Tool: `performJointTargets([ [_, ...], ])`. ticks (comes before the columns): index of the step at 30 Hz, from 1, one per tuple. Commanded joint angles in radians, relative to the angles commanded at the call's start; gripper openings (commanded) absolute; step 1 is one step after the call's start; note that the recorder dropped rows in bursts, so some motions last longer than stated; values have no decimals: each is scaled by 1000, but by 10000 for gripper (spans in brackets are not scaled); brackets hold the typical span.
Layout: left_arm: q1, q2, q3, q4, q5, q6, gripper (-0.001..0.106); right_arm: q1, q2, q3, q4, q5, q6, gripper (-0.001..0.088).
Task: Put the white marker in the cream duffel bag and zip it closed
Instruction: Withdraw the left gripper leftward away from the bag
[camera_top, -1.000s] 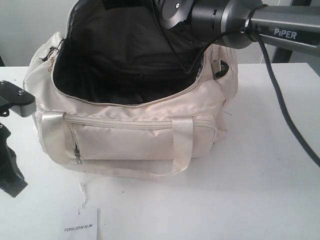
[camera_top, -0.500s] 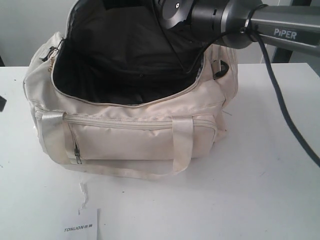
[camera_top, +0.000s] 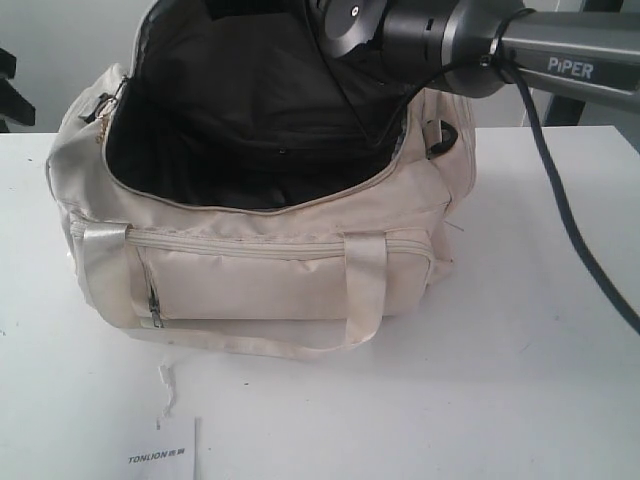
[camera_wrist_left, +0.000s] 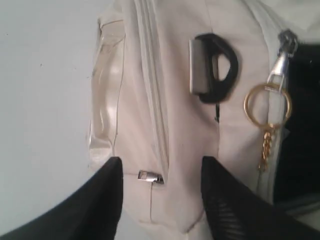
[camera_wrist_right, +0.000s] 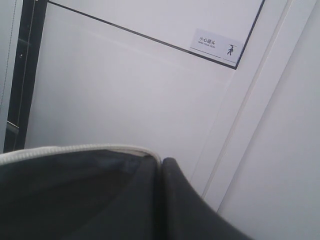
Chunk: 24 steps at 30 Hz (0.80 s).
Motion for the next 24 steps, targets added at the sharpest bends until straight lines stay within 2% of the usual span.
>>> performJointTargets([
  [3, 15, 47, -56, -59, -8, 5, 583, 0, 0, 0, 0, 0, 0, 0],
  [10, 18, 181, -155, -329, -5, 151, 583, 0, 0, 0, 0, 0, 0, 0],
  [19, 18, 318, -236, -352, -25, 157, 583, 0, 0, 0, 0, 0, 0, 0],
  [24, 18, 358, -246, -388, -26, 157, 583, 0, 0, 0, 0, 0, 0, 0],
])
